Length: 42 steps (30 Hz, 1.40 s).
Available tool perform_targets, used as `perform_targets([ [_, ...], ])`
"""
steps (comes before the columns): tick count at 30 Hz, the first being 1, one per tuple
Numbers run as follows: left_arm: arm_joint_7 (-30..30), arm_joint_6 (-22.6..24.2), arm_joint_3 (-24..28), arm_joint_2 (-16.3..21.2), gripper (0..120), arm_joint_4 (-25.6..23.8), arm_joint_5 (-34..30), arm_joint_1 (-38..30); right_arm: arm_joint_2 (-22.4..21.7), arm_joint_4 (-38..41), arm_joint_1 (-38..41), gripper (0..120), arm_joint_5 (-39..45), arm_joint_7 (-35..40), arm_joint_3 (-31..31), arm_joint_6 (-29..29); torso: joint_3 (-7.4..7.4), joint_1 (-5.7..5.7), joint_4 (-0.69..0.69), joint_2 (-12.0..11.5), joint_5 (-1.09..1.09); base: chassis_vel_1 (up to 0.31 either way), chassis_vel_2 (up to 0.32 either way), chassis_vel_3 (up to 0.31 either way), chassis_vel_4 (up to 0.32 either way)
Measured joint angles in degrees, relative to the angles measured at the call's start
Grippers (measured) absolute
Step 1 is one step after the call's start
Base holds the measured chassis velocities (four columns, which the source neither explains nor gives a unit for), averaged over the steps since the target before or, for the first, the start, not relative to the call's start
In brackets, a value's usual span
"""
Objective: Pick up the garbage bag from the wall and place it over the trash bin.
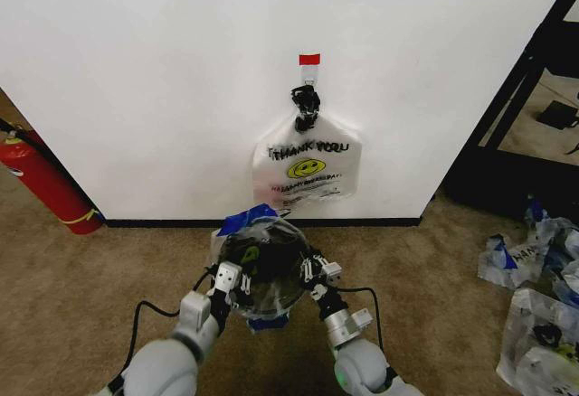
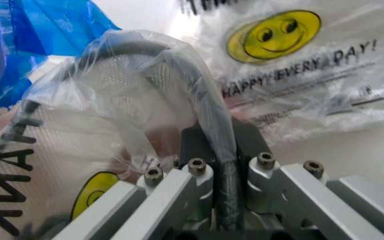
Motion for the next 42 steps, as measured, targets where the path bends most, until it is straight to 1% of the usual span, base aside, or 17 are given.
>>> perform_targets([
  [4,1.34,-5.60,-1.41,1.19,25,5.18,10.54,-1.67,-1.15,0.58,-0.38,0,0.59,0.20,0.08,-0.58,0.00,0.00,-0.01,0.00,-0.02,0.000,0.000,0.000,0.000],
  [5,1.36,-5.86,-1.49,1.22,27,5.56,11.04,-1.89,-1.20,0.64,-0.42,0,0.60,0.18,0.08,-0.59,0.00,0.00,-0.02,0.00,-0.02,0.000,0.000,0.000,0.000],
  [7,1.46,-6.63,-1.68,1.33,35,7.13,12.67,-2.80,-1.64,1.12,-0.76,0,0.68,-0.01,0.08,-0.60,0.00,0.00,-0.02,0.00,0.00,0.000,0.000,0.000,0.000],
  [8,1.46,-6.63,-1.68,1.33,35,7.13,12.67,-2.80,-1.64,1.12,-0.76,0,0.68,-0.01,0.08,-0.60,0.00,0.00,-0.02,0.00,0.00,0.000,0.000,0.000,0.000],
  [10,1.53,-6.77,-1.54,1.32,45,8.15,13.44,-3.96,-2.39,1.85,-1.25,0,0.71,-0.62,0.10,-0.60,0.00,0.00,-0.01,0.00,-0.01,0.000,0.000,0.000,0.000],
  [11,1.53,-6.76,-1.48,1.31,47,8.22,13.47,-4.08,-2.50,1.93,-1.30,0,0.71,-0.74,0.10,-0.59,0.00,0.00,-0.01,0.00,0.00,0.000,0.000,0.000,0.000],
  [12,1.65,-6.72,-1.16,1.15,54,8.75,13.80,-4.94,-2.94,2.26,-1.49,0,0.70,-1.26,0.12,-0.53,0.01,0.00,-0.01,0.00,0.00,0.000,0.000,0.000,0.000],
  [14,1.67,-6.67,-0.90,1.01,61,9.19,13.90,-5.70,-3.33,2.51,-1.62,0,0.68,-1.63,0.13,-0.41,0.01,0.00,-0.01,0.00,0.00,0.000,0.000,0.000,0.000],
  [15,1.67,-6.67,-0.90,1.01,61,9.19,13.90,-5.70,-3.33,2.51,-1.62,0,0.68,-1.63,0.13,-0.41,0.01,0.00,-0.01,0.00,0.00,0.000,0.000,0.000,0.000],
  [18,1.40,-6.50,-0.70,0.85,75,9.52,13.57,-6.90,-3.85,2.65,-1.82,0,0.25,-2.65,0.17,0.09,0.00,0.00,-0.01,0.00,0.00,0.000,0.000,0.000,0.000],
  [19,1.36,-6.43,-0.70,0.85,77,9.52,13.38,-7.06,-3.92,2.63,-1.84,0,0.11,-2.87,0.18,0.19,0.01,0.00,-0.01,0.00,0.00,0.000,0.000,0.000,0.000],
  [20,1.22,-5.93,-0.70,1.06,90,9.09,12.14,-7.67,-4.18,2.04,-1.83,0,-0.61,-3.98,0.23,0.73,0.01,0.00,0.00,0.00,0.00,0.000,0.000,0.000,0.000],
  [22,1.09,-5.55,-0.68,1.24,93,8.79,11.31,-8.10,-4.22,1.61,-1.68,0,-0.99,-4.43,0.23,0.94,0.01,0.00,-0.01,0.00,0.00,0.000,0.000,0.000,0.000],
  [32,0.73,-5.06,-0.57,1.83,90,9.28,8.88,-10.48,-4.51,0.44,-1.08,0,-1.89,-5.30,0.33,1.58,0.01,0.00,-0.01,0.00,0.00,0.000,0.000,0.000,0.000],
  [37,-1.36,-4.91,0.13,1.67,71,10.66,4.90,-14.66,-4.99,0.21,-1.31,0,-2.29,-6.31,0.44,1.79,0.01,0.00,-0.02,0.00,0.00,0.000,0.000,0.000,0.000],
  [39,-1.37,-4.91,0.21,1.64,68,10.95,4.72,-15.09,-5.01,0.21,-1.34,0,-2.28,-6.49,0.45,1.80,0.01,0.00,-0.02,0.00,0.00,0.000,0.000,0.000,0.000],
  [42,-1.30,-4.95,1.10,1.40,54,13.58,3.85,-17.30,-5.02,0.49,-1.62,0,-1.33,-8.67,0.58,2.21,0.01,0.01,-0.02,0.00,0.00,0.000,0.000,0.000,0.000],
])
